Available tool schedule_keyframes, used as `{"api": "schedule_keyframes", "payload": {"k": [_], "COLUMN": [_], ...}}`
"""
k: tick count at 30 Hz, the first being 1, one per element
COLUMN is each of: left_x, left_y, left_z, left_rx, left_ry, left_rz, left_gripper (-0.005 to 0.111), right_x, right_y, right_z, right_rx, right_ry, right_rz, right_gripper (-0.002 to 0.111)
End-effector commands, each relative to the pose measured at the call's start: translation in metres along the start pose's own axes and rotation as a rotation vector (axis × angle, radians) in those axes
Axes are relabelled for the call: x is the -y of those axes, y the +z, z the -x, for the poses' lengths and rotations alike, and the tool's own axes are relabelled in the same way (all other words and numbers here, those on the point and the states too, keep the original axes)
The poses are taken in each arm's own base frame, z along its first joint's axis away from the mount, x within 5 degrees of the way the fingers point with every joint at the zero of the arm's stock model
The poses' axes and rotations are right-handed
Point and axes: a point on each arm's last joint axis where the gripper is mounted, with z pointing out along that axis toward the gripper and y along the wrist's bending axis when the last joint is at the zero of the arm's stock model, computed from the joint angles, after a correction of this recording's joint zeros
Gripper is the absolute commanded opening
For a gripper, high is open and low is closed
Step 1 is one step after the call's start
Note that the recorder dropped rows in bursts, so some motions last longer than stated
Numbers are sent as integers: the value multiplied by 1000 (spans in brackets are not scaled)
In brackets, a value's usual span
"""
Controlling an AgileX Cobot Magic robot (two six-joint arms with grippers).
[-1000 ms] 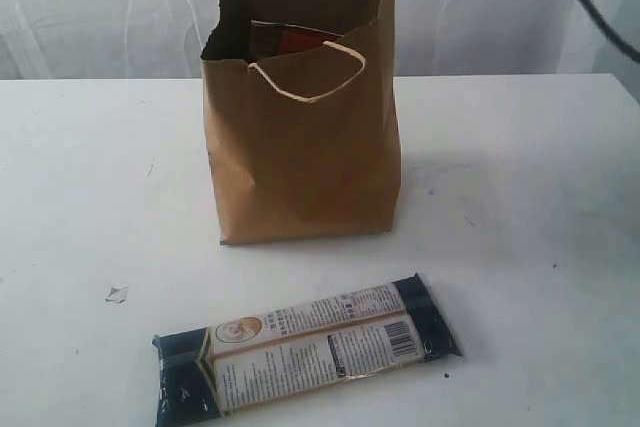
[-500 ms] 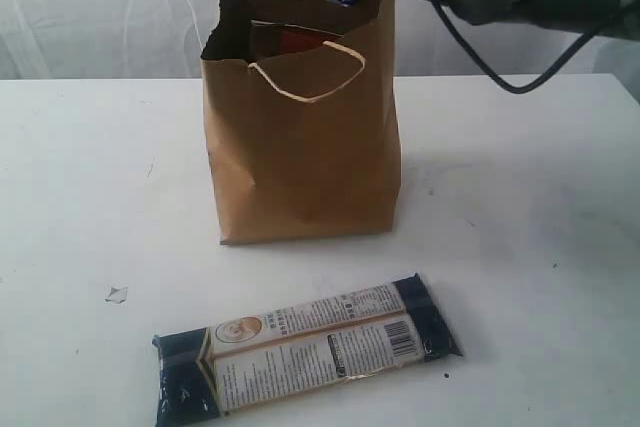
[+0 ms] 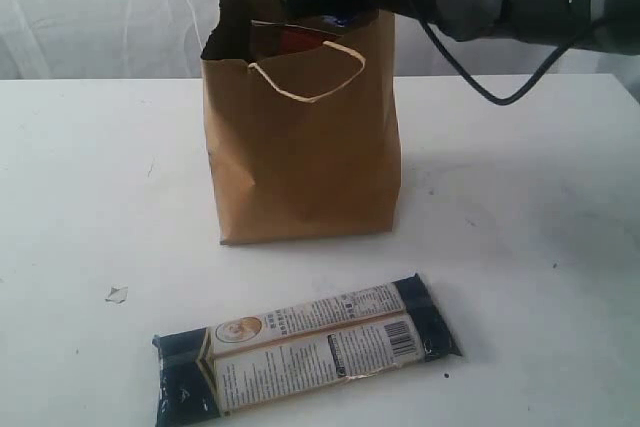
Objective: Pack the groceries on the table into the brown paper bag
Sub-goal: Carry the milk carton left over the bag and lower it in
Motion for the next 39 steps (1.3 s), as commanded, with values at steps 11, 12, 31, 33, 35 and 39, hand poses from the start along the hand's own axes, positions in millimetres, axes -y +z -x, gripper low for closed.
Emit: {"api": "schedule_keyframes", "payload": {"k": [11, 12, 31, 33, 35, 39], "left_x": [0, 0, 0, 0, 0, 0], "left_y": [0, 0, 0, 0, 0, 0], "left_z": [-1, -1, -1, -1, -1, -1], "left_rx": [1, 1, 1, 1, 1, 1], "left_ry": [-3, -3, -3, -3, -3, -3], "left_rz": [-5, -5, -5, -5, -5, -5], "left_gripper": [0, 0, 0, 0, 0, 0], "right_x": [-10, -9, -9, -9, -9, -10], "right_y": [-7, -8, -18, -18, -18, -19], "right_z": [15, 17, 23, 23, 22, 21], "right_rx": [6, 6, -27, -32, -35, -53], "right_ry": [6, 6, 4, 4, 4, 3], "right_rz": [38, 40, 63, 66, 67, 76], "right_gripper": [62, 65, 72, 72, 72, 72]}}
